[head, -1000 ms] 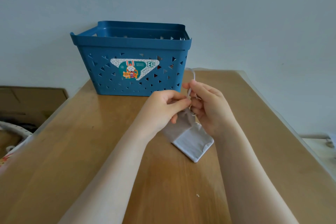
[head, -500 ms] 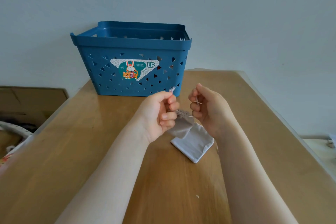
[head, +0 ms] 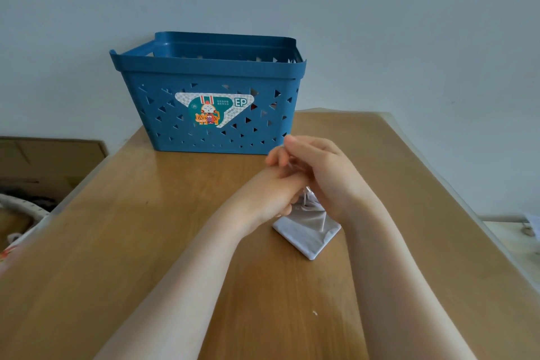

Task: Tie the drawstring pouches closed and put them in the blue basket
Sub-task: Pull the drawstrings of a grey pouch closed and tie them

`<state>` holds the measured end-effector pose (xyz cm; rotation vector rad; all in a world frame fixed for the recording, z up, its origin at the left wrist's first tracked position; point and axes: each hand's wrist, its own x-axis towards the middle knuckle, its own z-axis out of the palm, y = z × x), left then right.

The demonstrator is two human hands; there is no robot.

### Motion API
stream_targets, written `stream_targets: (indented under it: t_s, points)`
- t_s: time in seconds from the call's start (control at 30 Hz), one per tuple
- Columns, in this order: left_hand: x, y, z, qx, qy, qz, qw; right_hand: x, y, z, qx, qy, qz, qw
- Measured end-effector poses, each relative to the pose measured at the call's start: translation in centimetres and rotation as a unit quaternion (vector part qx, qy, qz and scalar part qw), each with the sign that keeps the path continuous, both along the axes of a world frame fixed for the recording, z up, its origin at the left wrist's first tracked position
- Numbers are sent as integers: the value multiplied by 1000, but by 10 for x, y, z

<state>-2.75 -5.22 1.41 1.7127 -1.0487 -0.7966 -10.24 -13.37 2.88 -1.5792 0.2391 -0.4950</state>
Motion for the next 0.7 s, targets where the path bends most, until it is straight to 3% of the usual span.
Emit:
stream_targets:
  t_s: [0.13,0.23,0.3,0.4,0.57,0.7]
  points:
    - [4,0,-2,-7,48,-6,999,0,-4,-2,-39,18,-9,999]
    - [9,0,-2,-28,72,13,997,0,-14,-8,-53,31,-99,993]
    - [13,1,-3,-33,79,38,996,-2,-19,-10,-129,76,-138,979]
    - [17,1,-4,-42,83,52,994,-7,-23,-9,-198,127,-136,962]
    - [24,-1,-8,-53,93,78,991,-12,-27,-6,-195,110,-163,961]
    - [28,-1,-10,-71,116,105,985,-12,-24,-7,-197,128,-99,967]
